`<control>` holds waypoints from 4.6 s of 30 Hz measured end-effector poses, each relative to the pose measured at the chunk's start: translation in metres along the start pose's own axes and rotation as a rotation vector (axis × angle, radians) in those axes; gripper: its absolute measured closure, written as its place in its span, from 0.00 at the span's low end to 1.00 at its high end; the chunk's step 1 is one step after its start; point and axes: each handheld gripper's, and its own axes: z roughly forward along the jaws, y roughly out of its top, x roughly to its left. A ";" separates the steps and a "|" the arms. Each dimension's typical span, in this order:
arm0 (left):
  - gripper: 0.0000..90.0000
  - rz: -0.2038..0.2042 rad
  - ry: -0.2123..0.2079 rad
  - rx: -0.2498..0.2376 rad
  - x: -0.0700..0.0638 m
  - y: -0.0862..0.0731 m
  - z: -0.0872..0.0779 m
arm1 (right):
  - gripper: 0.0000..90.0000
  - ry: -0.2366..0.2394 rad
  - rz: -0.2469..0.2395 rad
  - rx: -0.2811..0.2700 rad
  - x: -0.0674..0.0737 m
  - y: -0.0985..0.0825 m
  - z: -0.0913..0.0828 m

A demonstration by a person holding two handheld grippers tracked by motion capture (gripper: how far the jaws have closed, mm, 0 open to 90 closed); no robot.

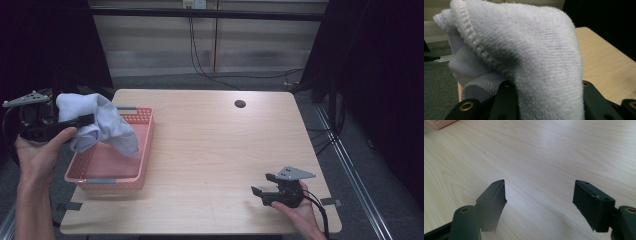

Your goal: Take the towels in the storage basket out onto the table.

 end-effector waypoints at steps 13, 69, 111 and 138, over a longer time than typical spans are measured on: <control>0.75 0.038 0.002 -0.007 -0.010 0.012 -0.009 | 0.29 0.000 0.002 -0.006 0.000 0.000 -0.001; 0.74 0.196 -0.221 -0.065 -0.122 0.058 0.031 | 0.28 0.007 -0.003 -0.003 0.001 0.000 0.000; 0.70 0.249 -0.504 0.108 -0.184 -0.024 0.151 | 0.28 0.009 0.003 -0.025 -0.001 0.001 -0.002; 0.50 0.239 -0.502 0.204 -0.200 -0.108 0.201 | 0.27 0.028 -0.067 -0.135 0.013 0.050 -0.005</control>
